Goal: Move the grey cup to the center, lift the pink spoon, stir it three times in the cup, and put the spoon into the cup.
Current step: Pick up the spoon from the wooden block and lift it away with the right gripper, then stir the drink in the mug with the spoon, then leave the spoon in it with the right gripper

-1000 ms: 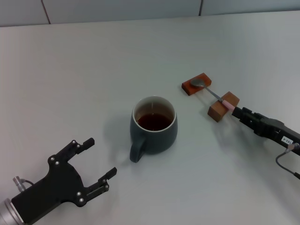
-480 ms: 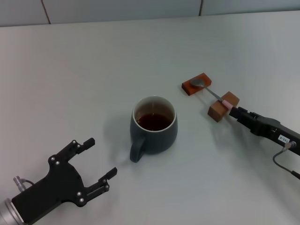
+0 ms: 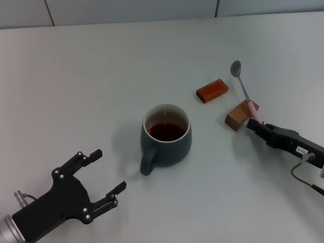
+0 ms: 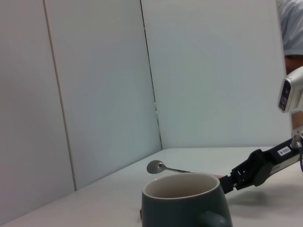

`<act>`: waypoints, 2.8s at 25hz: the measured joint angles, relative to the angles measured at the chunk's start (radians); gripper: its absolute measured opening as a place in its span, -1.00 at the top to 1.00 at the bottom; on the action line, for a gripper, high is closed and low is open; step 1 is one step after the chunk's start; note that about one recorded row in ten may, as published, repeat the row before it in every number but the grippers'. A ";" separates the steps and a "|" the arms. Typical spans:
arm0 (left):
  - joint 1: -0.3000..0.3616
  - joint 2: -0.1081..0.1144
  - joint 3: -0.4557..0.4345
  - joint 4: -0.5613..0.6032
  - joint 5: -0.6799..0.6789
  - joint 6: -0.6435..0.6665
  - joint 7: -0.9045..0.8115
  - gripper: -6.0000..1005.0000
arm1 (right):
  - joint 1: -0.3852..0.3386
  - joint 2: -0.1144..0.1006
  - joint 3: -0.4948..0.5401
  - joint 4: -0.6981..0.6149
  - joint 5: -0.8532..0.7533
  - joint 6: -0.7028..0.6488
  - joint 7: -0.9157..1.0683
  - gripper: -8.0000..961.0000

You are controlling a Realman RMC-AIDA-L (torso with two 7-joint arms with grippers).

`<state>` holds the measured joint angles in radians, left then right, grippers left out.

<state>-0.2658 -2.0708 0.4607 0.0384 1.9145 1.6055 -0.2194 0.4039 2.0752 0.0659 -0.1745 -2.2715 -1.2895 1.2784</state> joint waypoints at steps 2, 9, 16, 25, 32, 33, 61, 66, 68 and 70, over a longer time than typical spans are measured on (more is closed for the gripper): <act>0.001 0.000 0.003 0.000 0.001 0.002 0.000 -0.60 | -0.004 0.000 0.000 -0.003 0.001 -0.021 -0.002 0.70; 0.001 0.000 0.009 0.000 0.002 0.004 0.000 -0.60 | -0.035 0.000 0.012 -0.048 0.014 -0.193 -0.044 0.75; -0.001 0.000 0.009 0.000 0.003 0.005 0.000 -0.60 | -0.040 0.003 0.000 -0.232 0.014 -0.393 0.017 0.75; -0.031 -0.002 0.003 -0.016 -0.001 0.001 0.000 -0.60 | 0.094 0.008 -0.112 -0.636 0.029 -0.597 0.254 0.75; -0.031 -0.002 0.000 -0.015 -0.013 -0.003 0.010 -0.60 | 0.120 0.006 -0.506 -1.086 0.106 -0.588 0.686 0.75; -0.031 -0.002 0.000 -0.015 -0.014 -0.004 0.011 -0.60 | 0.121 0.003 -0.553 -1.139 0.104 -0.586 0.746 0.75; -0.027 -0.001 -0.016 -0.068 -0.016 -0.022 0.041 -0.60 | 0.661 -0.303 -1.034 -1.028 0.012 -0.908 1.330 0.75; -0.024 -0.002 -0.031 -0.078 -0.016 -0.027 0.040 -0.60 | 0.752 -0.363 -1.098 -0.893 0.048 -0.906 1.323 0.75; -0.023 -0.001 -0.039 -0.085 -0.016 -0.028 0.040 -0.60 | 0.794 -0.375 -1.134 -0.838 0.049 -0.905 1.308 0.75; -0.021 -0.001 -0.046 -0.090 -0.016 -0.031 0.040 -0.60 | 0.830 -0.383 -1.174 -0.787 0.047 -0.905 1.292 0.75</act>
<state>-0.2871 -2.0716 0.4151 -0.0516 1.8989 1.5749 -0.1796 1.2341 1.6923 -1.1084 -0.9612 -2.2240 -2.1945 2.5706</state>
